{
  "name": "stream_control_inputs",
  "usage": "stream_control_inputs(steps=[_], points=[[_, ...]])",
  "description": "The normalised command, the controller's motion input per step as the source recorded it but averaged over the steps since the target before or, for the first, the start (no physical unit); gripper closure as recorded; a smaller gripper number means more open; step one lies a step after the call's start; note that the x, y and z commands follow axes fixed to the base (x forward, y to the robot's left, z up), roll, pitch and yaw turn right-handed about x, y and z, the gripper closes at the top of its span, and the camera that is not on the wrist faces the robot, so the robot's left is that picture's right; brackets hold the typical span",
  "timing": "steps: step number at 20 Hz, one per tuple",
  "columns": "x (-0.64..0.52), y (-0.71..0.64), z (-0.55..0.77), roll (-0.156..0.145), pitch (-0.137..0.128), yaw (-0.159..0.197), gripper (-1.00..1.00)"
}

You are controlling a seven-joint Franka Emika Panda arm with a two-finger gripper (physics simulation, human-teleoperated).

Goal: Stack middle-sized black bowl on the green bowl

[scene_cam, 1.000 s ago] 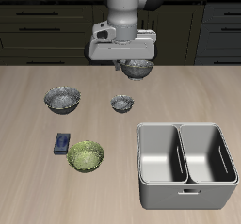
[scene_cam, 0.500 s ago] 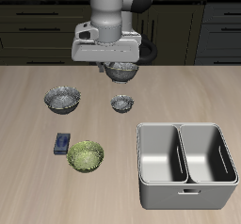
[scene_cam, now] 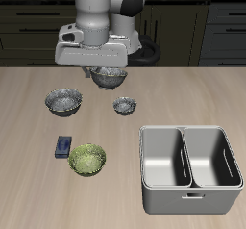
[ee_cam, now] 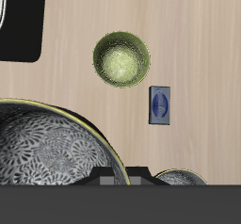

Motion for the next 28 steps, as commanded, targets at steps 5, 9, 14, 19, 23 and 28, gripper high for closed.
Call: stream_control_inputs(steps=[5, 9, 14, 19, 23, 28], points=[[0.28, -0.31, 0.13, -0.008, -0.03, -0.002, 1.0], [0.25, -0.17, 0.08, -0.033, -0.027, -0.008, 1.0], [0.23, -0.03, 0.02, 0.047, -0.028, 0.012, 1.0], [0.2, -0.02, -0.01, 0.01, -0.009, -0.008, 1.0], [0.21, -0.06, -0.05, 0.044, -0.014, 0.032, 1.0], [0.17, -0.1, 0.02, 0.018, -0.012, 0.004, 1.0]])
